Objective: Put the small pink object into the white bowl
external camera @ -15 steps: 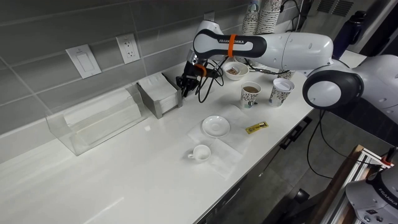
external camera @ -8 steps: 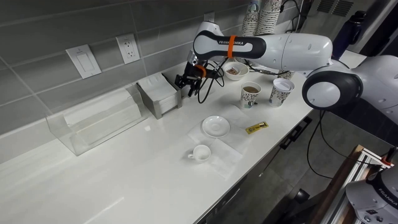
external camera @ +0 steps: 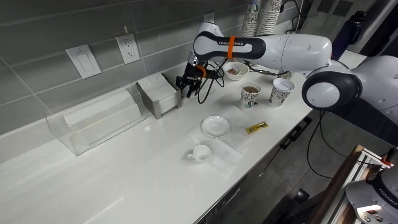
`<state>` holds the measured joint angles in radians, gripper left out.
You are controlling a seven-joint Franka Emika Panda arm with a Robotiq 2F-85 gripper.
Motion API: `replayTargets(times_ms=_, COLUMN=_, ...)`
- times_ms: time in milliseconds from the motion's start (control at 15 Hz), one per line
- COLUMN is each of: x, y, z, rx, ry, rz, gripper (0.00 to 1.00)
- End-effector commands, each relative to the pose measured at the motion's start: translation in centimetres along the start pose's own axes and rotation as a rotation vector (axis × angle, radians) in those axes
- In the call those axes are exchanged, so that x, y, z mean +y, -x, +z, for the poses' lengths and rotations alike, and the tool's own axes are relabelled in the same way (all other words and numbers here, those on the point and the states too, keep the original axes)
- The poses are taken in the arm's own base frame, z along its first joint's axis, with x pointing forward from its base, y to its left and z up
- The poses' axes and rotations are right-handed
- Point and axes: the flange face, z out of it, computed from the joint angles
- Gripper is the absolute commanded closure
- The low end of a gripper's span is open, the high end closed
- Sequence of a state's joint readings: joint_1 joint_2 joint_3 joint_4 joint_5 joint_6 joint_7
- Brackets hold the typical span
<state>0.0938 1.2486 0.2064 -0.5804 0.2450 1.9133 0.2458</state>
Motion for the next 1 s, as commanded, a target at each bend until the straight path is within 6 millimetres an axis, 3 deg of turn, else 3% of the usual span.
replayTargets(times_ms=0, x=-0.5, y=-0.06, z=0.39, rx=0.011, ry=-0.016, rz=0.007, gripper=0.69)
replayTargets(times_ms=133, x=-0.55, y=-0.07, z=0.51, rx=0.014, ry=-0.018, rz=0.006, gripper=0.83)
replayTargets(times_ms=333, x=-0.65, y=-0.21, z=0.57, rx=0.034, ry=-0.012, rz=0.0, gripper=0.89)
replayTargets(times_ms=600, x=-0.57, y=-0.35, z=0.43, rx=0.044, ry=-0.015, rz=0.002, gripper=0.72)
replayTargets(times_ms=800, x=-0.71, y=-0.17, z=0.92, rx=0.034, ry=-0.018, rz=-0.001, gripper=0.8)
replayTargets(times_ms=933, x=-0.81, y=-0.06, z=1.26, rx=0.03, ry=-0.016, rz=-0.002, gripper=0.96)
